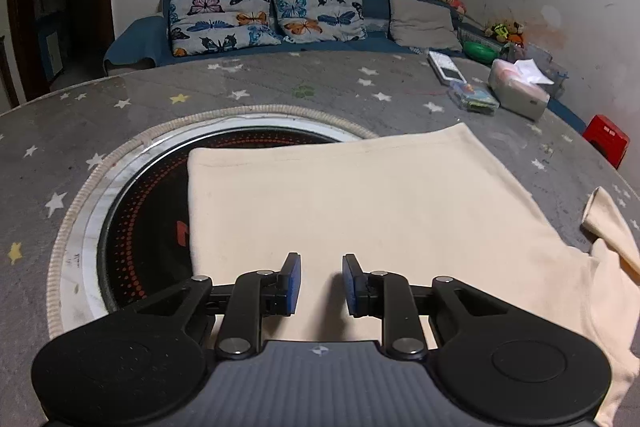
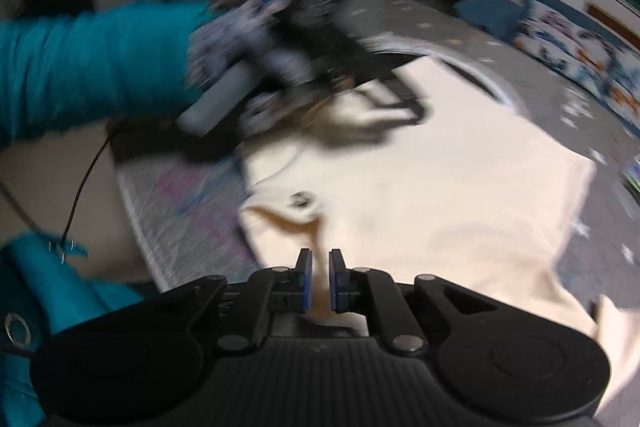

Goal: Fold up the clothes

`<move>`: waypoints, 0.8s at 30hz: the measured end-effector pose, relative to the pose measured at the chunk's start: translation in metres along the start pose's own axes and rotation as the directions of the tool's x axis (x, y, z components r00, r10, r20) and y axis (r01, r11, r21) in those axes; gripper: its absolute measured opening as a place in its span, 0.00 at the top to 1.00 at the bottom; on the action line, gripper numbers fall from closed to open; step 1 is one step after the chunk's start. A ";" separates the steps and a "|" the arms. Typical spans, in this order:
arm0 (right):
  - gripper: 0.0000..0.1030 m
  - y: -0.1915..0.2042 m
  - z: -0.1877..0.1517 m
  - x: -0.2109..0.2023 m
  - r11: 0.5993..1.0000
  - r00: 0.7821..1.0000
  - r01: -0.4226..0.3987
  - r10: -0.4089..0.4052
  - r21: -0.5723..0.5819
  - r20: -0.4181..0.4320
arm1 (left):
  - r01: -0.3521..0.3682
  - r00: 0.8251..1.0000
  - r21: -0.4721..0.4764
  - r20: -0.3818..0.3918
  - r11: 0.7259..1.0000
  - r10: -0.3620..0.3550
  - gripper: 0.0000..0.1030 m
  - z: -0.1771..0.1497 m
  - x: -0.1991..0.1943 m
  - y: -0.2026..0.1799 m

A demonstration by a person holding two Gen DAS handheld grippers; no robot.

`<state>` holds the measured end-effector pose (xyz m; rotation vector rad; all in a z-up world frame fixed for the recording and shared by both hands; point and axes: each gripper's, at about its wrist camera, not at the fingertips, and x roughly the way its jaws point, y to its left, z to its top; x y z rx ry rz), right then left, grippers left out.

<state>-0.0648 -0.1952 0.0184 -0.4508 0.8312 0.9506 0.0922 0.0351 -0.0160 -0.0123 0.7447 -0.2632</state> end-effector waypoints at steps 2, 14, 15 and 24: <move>0.90 -0.015 -0.003 -0.009 0.997 0.999 0.047 -0.048 0.062 0.016 | 0.016 1.000 0.008 0.012 1.000 -0.016 0.76 -0.002 -0.008 -0.006; 0.86 -0.123 -0.066 -0.022 0.814 0.937 0.328 -0.344 0.480 -0.056 | 0.217 0.976 0.136 -0.008 0.967 -0.218 0.76 -0.046 -0.043 -0.070; 0.86 -0.127 -0.072 -0.023 0.799 0.934 0.331 -0.352 0.502 -0.056 | 0.225 0.974 0.152 -0.011 0.962 -0.226 0.76 -0.051 -0.045 -0.074; 0.82 -0.138 -0.098 -0.034 0.660 0.813 0.537 -0.571 0.526 -0.114 | 0.223 0.974 0.214 -0.020 0.951 -0.224 0.76 -0.075 -0.049 -0.087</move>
